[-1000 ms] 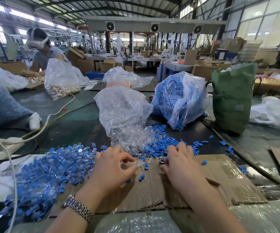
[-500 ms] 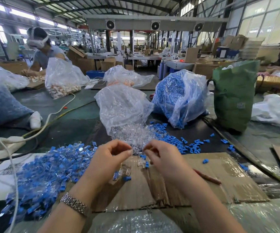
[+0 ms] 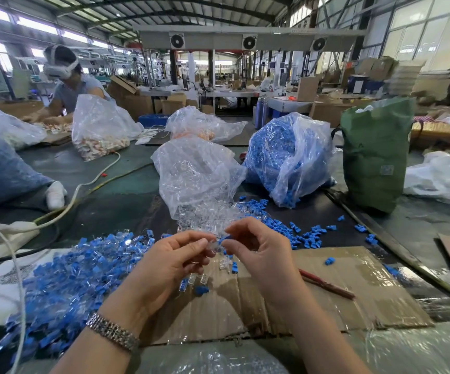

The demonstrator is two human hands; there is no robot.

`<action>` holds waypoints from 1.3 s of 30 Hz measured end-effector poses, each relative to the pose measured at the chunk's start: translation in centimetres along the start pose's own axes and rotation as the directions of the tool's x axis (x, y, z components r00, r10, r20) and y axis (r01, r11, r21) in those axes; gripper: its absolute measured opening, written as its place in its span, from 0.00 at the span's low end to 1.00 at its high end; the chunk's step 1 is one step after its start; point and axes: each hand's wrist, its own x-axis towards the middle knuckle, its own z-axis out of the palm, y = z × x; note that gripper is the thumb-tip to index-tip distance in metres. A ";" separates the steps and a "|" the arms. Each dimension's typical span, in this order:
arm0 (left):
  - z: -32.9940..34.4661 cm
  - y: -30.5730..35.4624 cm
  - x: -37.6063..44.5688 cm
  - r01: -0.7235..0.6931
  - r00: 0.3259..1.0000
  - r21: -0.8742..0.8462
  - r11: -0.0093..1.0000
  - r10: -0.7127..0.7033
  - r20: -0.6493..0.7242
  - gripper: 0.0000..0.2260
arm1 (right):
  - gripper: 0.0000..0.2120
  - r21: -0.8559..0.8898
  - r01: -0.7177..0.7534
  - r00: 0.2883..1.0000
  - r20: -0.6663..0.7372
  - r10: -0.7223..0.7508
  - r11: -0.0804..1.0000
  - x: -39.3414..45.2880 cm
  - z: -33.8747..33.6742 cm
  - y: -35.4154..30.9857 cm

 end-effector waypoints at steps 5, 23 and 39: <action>0.4 0.0 -0.2 0.005 0.999 0.013 1.000 -0.006 0.034 0.08 | 0.09 -0.052 0.112 0.994 0.000 -0.112 0.992 -0.2 0.1 -0.2; 0.8 0.1 -0.7 -0.123 0.992 0.337 0.934 0.127 0.009 0.09 | 0.08 -0.261 0.176 0.984 0.066 -0.165 0.949 -0.7 -0.1 -0.6; 1.1 0.5 -1.0 -0.113 0.992 0.266 0.957 0.125 -0.029 0.09 | 0.11 -0.230 0.032 0.997 0.073 -0.016 0.973 -0.6 -0.9 -1.7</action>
